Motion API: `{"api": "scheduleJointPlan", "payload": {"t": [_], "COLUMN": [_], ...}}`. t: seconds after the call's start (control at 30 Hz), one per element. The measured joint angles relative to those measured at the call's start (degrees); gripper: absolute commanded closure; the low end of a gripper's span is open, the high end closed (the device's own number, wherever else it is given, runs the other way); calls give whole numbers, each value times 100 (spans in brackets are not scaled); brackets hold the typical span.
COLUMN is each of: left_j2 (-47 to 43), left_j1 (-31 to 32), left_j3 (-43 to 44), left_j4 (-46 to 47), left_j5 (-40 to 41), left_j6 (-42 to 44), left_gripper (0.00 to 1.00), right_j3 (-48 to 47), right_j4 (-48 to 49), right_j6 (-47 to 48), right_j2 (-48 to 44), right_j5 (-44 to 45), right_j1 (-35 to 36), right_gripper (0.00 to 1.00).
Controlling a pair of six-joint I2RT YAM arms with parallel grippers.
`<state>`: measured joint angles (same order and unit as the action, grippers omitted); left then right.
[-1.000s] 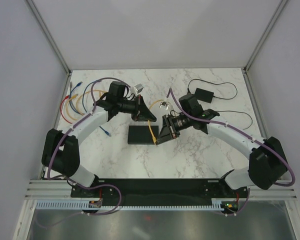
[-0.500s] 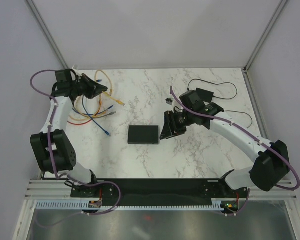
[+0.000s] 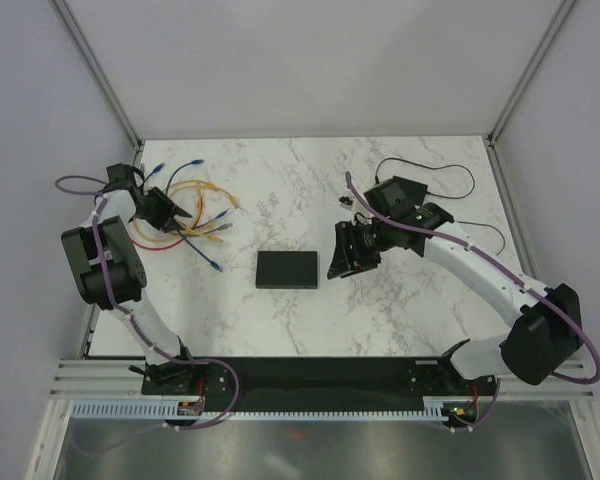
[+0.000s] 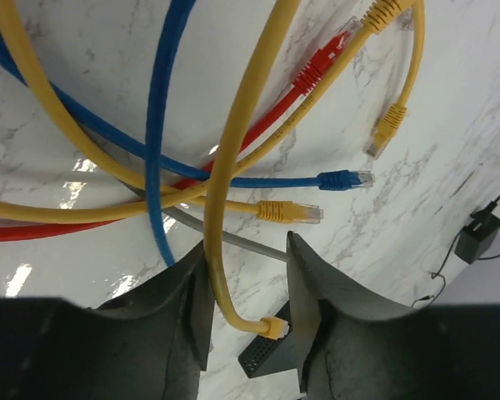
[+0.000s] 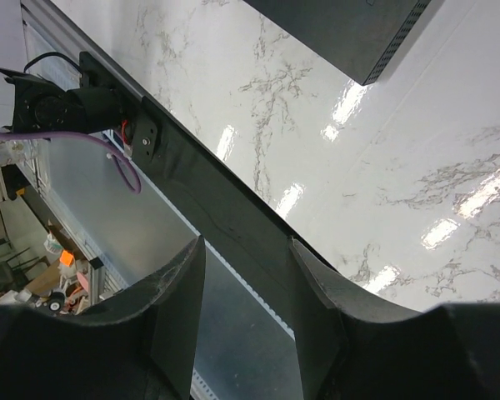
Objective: Pull the plug from the switch port
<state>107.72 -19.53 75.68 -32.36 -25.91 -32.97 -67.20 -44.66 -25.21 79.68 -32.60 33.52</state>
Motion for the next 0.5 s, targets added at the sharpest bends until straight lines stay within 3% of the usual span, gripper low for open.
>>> {"api": "scheduleJointPlan", "payload": {"t": [0.17,0.2,0.23,0.27,0.3,0.33,0.5], "left_j2": [-33,-33,-46,-76,-136,-258,-1069], "left_j1": [4,4,7,13,22,42,177], "left_j3": [118,175,243,299,332,334,306], "left_j4": [-446,-553,-647,-717,-772,-833,-1064], "left_j5": [400,446,485,509,538,586,697], "left_j6": [177,192,205,240,275,249,240], "left_gripper": [38,35,20,1,0,0,0], "right_j3": [0,0,0,0,0,0,2], "right_j4": [-2,0,0,-2,-2,0,-2], "right_j6": [-37,-50,-74,-96,-140,-136,-249], "right_j2": [-13,-13,-13,-13,-13,-13,-11], "right_j5": [107,138,160,192,232,275,461], "right_j1": [0,0,0,0,0,0,-7], "right_gripper": [48,43,42,31,28,2,2]}}
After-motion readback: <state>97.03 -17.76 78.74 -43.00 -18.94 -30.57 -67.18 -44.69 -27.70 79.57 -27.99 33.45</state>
